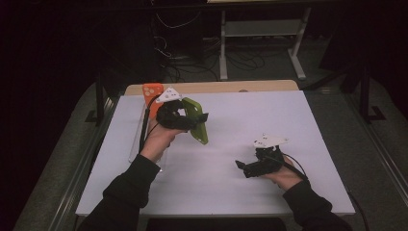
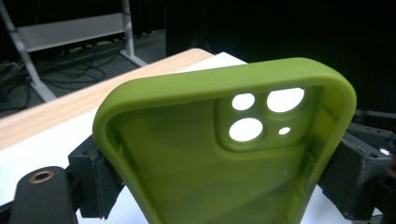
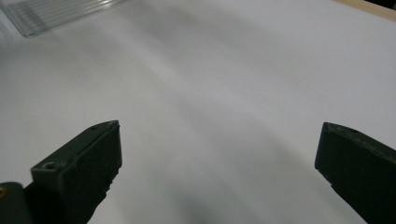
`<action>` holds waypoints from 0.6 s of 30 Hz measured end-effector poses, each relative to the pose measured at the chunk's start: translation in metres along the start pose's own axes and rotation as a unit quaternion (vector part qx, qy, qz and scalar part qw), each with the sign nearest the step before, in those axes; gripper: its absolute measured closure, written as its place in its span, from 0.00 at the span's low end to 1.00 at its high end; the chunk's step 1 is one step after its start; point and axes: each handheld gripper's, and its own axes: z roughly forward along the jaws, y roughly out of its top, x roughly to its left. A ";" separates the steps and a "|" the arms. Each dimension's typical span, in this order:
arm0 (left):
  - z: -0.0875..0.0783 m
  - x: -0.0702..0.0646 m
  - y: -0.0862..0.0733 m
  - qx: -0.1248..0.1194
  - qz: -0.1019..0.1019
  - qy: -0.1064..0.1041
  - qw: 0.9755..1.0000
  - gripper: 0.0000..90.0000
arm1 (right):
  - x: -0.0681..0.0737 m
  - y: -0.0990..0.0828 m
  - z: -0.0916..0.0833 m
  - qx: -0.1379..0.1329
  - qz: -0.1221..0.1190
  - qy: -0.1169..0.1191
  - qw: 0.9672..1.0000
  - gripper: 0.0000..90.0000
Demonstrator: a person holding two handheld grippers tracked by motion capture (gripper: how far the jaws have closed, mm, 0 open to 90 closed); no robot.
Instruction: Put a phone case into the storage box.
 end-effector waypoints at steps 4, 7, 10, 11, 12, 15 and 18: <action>-0.005 0.005 0.010 -0.003 0.006 0.009 1.000 0.15 | -0.005 -0.009 -0.007 0.000 0.008 -0.004 1.000 0.00; -0.010 0.010 0.017 -0.004 0.009 0.018 1.000 0.15 | -0.007 -0.015 -0.013 0.001 0.011 -0.006 1.000 0.00; -0.015 0.018 0.022 -0.011 0.012 0.040 0.999 0.15 | -0.009 -0.020 -0.018 0.003 0.011 -0.010 1.000 0.00; -0.018 0.022 0.024 -0.011 0.011 0.050 0.999 0.15 | -0.009 -0.021 -0.019 0.005 0.012 -0.012 1.000 0.00; -0.019 0.026 0.025 -0.012 0.009 0.056 0.998 0.15 | -0.010 -0.023 -0.020 0.005 0.011 -0.013 1.000 0.00; -0.025 0.038 0.028 -0.008 0.015 0.094 0.995 0.15 | -0.011 -0.027 -0.023 0.008 0.013 -0.012 1.000 0.00; -0.031 0.049 0.031 -0.008 0.015 0.130 0.991 0.15 | -0.013 -0.029 -0.025 0.010 0.011 -0.014 1.000 0.00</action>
